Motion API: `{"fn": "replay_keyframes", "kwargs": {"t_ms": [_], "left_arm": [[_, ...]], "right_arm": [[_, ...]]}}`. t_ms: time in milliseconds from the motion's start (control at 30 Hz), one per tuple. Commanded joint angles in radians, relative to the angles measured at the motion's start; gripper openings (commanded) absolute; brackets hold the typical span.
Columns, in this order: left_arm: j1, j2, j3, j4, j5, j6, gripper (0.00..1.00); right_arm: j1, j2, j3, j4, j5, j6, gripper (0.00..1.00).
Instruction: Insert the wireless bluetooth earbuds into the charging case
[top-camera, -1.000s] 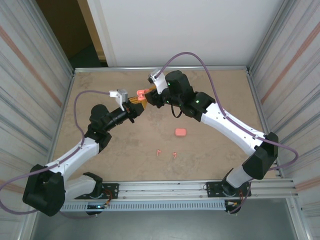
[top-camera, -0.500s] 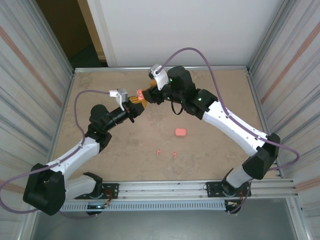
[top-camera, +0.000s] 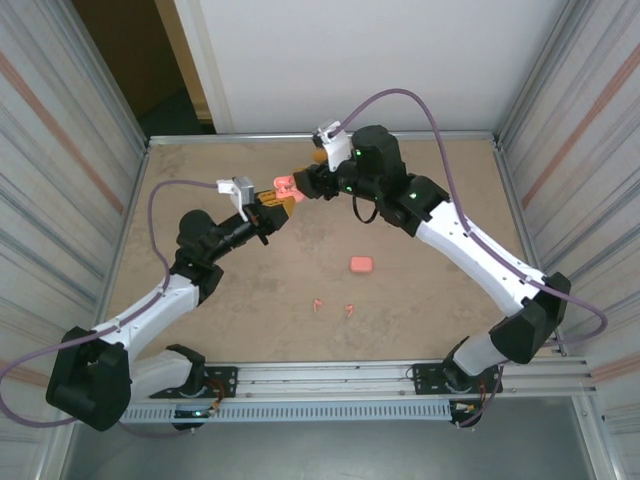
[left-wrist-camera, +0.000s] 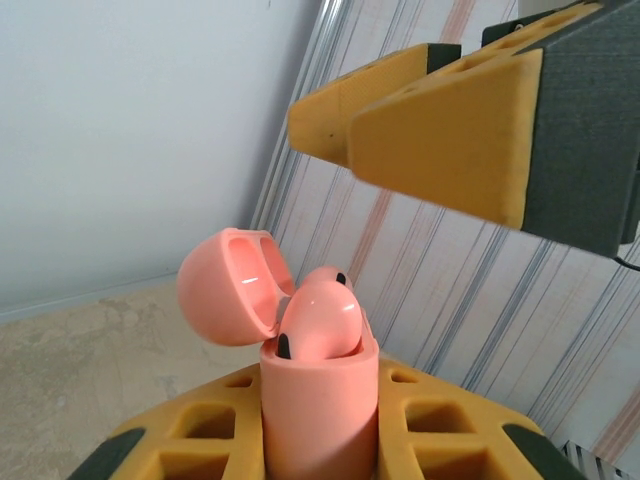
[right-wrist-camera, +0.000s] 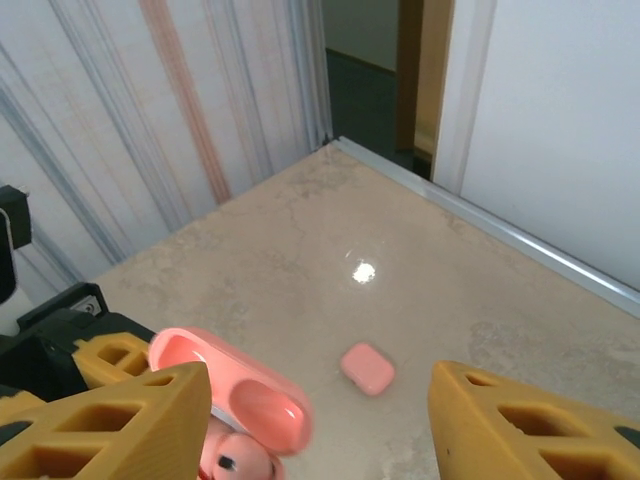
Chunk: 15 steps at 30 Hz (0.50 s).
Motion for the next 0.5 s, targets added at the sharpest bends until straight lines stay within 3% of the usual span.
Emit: {"fn": "replay_keyframes", "kwargs": {"t_ms": [0,467], "left_arm": [[-0.009,-0.028,0.01,0.051,0.012,0.031,0.0],[-0.009,-0.064,0.015,0.026,0.003,0.067,0.0]], "right_arm": [[-0.04,-0.073,-0.052,0.063,-0.042,0.066,0.62],[-0.174,-0.227,-0.258,0.144,-0.077,0.178,0.79]]}}
